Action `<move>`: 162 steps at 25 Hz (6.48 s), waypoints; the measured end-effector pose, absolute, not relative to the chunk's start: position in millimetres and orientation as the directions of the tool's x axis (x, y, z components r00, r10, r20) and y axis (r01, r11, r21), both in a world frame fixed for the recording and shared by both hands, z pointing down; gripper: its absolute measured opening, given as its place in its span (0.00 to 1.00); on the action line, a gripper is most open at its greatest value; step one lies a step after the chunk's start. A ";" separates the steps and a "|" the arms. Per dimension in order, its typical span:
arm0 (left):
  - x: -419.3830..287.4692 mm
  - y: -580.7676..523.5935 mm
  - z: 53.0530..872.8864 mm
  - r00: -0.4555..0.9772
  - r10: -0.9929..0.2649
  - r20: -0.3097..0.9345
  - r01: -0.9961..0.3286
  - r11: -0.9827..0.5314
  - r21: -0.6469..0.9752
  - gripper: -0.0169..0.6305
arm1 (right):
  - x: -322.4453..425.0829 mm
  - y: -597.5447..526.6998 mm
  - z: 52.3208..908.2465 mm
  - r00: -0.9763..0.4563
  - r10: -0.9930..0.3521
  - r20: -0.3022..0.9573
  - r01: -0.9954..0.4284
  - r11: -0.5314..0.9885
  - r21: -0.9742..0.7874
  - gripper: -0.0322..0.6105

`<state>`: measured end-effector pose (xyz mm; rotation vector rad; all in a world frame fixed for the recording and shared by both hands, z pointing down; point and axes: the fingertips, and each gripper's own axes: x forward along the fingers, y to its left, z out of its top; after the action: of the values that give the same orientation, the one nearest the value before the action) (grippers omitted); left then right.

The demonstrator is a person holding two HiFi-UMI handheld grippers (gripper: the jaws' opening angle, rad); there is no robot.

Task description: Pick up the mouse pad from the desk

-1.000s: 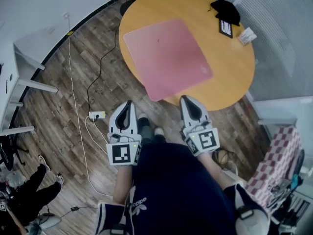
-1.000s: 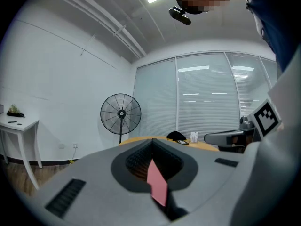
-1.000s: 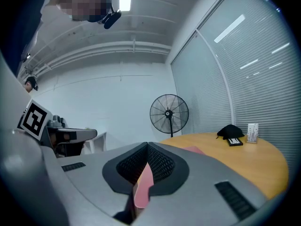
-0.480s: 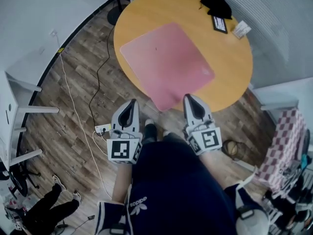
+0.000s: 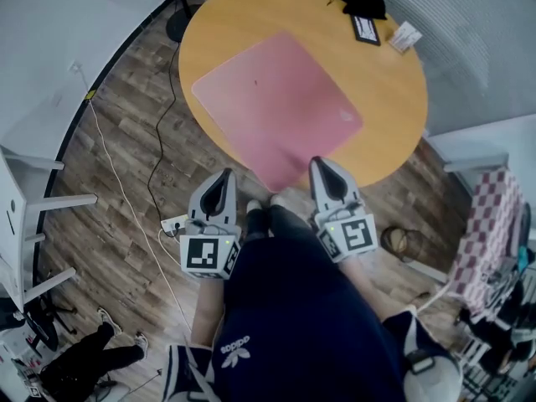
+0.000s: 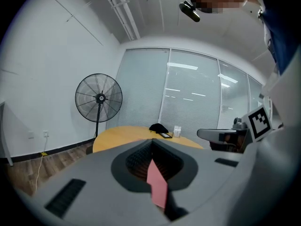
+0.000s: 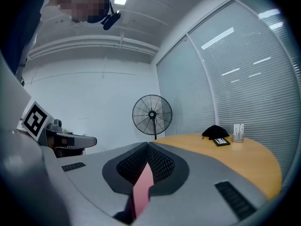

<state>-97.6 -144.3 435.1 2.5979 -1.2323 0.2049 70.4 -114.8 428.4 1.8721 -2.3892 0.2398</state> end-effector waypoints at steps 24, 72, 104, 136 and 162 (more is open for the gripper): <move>-75.4 -187.2 434.7 0.576 -0.772 0.269 -0.816 -0.561 0.138 0.03 | 95.0 -171.2 426.1 -0.314 -0.933 0.174 -0.948 0.300 -0.105 0.05; -8.0 -74.5 691.7 0.784 0.085 0.616 -0.531 -0.422 0.735 0.30 | 99.0 -92.8 523.3 -0.178 -0.874 0.453 -0.983 0.134 -0.127 0.05; 22.0 -75.6 655.7 0.828 0.122 0.547 -0.390 -0.577 0.718 0.06 | 117.1 -86.8 516.8 -0.166 -0.888 0.429 -0.984 0.122 -0.129 0.05; 61.8 -219.7 546.9 0.904 -0.203 0.376 -0.391 -0.746 0.539 0.06 | 159.7 -130.9 448.8 -0.035 -0.966 0.256 -0.998 0.022 -0.053 0.05; 92.8 -347.8 418.7 0.907 -0.342 0.247 -0.405 -0.870 0.281 0.06 | 181.3 -144.1 397.0 0.023 -0.993 0.116 -0.999 -0.029 -0.042 0.05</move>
<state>92.8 -347.8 418.7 2.7421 -0.5525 0.2708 181.3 -144.1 397.0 2.2106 -2.1535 0.1741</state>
